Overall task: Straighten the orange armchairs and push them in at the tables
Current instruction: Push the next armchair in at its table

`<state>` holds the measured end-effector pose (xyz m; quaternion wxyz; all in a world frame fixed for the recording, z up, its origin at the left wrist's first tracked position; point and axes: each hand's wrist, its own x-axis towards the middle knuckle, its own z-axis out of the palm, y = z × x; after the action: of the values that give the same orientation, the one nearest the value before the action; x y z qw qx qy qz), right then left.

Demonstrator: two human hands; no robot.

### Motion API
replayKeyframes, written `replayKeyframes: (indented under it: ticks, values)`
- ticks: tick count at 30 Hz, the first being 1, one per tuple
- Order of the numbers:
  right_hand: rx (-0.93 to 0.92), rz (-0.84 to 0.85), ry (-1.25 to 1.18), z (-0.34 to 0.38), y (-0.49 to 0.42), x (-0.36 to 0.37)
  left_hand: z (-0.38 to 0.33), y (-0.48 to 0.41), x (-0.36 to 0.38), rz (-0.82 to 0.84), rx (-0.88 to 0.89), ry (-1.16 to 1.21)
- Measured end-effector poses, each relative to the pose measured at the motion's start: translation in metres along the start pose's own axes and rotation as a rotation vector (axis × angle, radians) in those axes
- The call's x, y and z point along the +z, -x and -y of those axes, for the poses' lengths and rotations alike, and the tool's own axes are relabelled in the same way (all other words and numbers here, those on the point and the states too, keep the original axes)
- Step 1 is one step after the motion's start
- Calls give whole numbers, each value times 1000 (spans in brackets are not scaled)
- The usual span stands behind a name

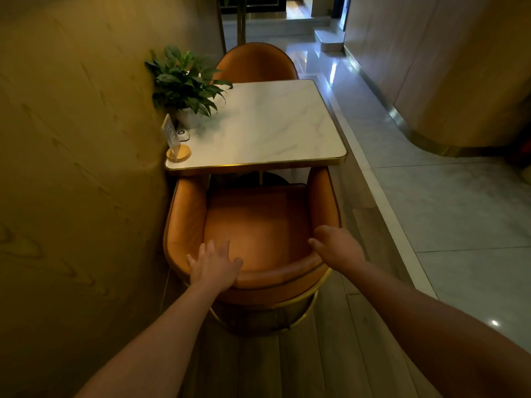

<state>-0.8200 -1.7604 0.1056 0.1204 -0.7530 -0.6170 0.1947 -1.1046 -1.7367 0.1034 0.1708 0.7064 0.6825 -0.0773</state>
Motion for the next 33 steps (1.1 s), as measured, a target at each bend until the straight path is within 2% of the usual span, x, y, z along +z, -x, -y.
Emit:
replayKeyframes:
  ticks: [14,22,27,33]
  values:
    - [-23,15,-58,-33,-19,-27,-48,-17,-9,-25,-34,16]
    - [8,8,-75,-59,-83,-54,-97,-92,-23,-42,4,83]
    - [46,-1,-106,-77,-121,-83,-143,-136,-40,-57,88,80]
    - [28,-29,-73,-105,-168,-121,-202,-177,-62,-86,110,109]
